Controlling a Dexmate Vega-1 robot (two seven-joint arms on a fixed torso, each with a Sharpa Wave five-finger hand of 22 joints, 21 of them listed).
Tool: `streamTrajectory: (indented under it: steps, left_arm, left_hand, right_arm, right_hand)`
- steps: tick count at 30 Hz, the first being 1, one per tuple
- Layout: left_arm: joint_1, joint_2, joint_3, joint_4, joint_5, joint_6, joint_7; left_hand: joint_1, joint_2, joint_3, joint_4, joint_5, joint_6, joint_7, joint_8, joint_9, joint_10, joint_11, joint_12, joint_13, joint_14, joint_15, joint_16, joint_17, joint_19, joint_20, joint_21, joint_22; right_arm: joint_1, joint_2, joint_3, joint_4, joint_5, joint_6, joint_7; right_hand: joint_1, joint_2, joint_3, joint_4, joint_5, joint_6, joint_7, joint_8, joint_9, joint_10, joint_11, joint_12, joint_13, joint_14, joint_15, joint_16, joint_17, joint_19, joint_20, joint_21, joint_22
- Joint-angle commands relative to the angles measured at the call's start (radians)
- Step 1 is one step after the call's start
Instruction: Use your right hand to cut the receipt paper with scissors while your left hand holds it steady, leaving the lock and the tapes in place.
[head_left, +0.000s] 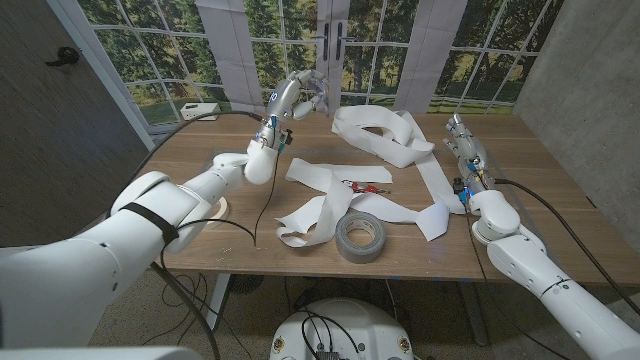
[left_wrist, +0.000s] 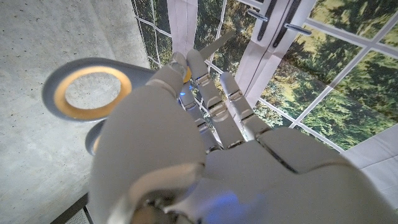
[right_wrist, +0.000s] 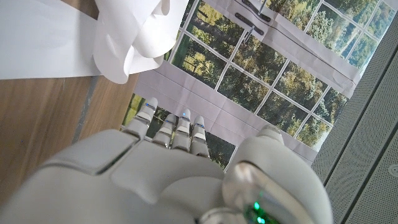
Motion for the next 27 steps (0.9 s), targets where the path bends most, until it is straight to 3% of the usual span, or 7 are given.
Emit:
streamTrajectory:
  steps: [1,7,12,27]
  left_arm:
    - [0.012,-0.018,-0.002,-0.001,-0.071,-0.081,0.001]
    - [0.036,-0.028,-0.045,-0.038,-0.073,-0.117,0.001]
    - [0.045,-0.042,-0.04,-0.03,-0.114,-0.153,0.001]
    - [0.017,-0.069,0.106,0.039,-0.307,-0.204,0.001]
  left_hand:
    - [-0.011,0.036,0.036,0.037,-0.002,-0.007,0.002,0.002,0.003,0.002,-0.002,0.094,0.097,-0.004,-0.092,-0.003,0.002,0.0,-0.101,0.001,-0.002]
    - [-0.012,0.04,0.031,0.036,-0.004,-0.015,0.003,0.003,0.005,-0.003,-0.001,0.094,0.093,-0.006,-0.092,-0.009,0.002,0.001,-0.102,0.002,-0.012]
    - [-0.014,0.042,0.027,0.035,-0.006,-0.014,0.003,0.004,0.004,-0.003,-0.004,0.095,0.09,-0.007,-0.092,-0.013,0.003,0.001,-0.102,0.002,-0.02]
    - [-0.014,0.047,0.02,0.032,-0.009,-0.018,0.0,0.009,0.007,-0.004,-0.007,0.1,0.086,-0.004,-0.092,-0.021,0.004,-0.002,-0.107,0.001,-0.04]
  right_arm:
    - [-0.014,0.005,0.006,0.008,0.012,0.014,0.012]
    - [-0.017,0.004,0.008,0.002,0.016,0.027,0.023]
    - [-0.021,-0.003,0.005,-0.019,0.001,0.049,0.037]
    - [-0.024,0.001,0.013,-0.022,0.004,0.074,0.052]
  right_hand:
    - [-0.008,-0.001,0.005,0.003,-0.006,0.006,-0.005,-0.001,0.003,-0.001,-0.002,0.004,0.004,0.004,-0.002,0.001,0.001,0.005,0.003,-0.001,0.003]
    - [-0.008,-0.001,0.006,0.003,-0.006,0.005,-0.004,-0.001,0.003,-0.001,-0.001,0.004,0.004,0.004,-0.001,0.001,0.001,0.006,0.005,-0.001,0.003]
    - [-0.008,-0.001,0.007,0.003,-0.006,0.005,-0.003,-0.001,0.003,-0.001,0.002,0.004,0.004,0.007,0.001,0.001,0.001,0.007,0.006,-0.001,0.003]
    - [-0.006,0.0,0.01,0.002,-0.005,0.004,-0.003,-0.001,0.003,-0.001,0.003,0.004,0.004,0.01,0.002,0.002,0.001,0.008,0.009,-0.001,0.003]
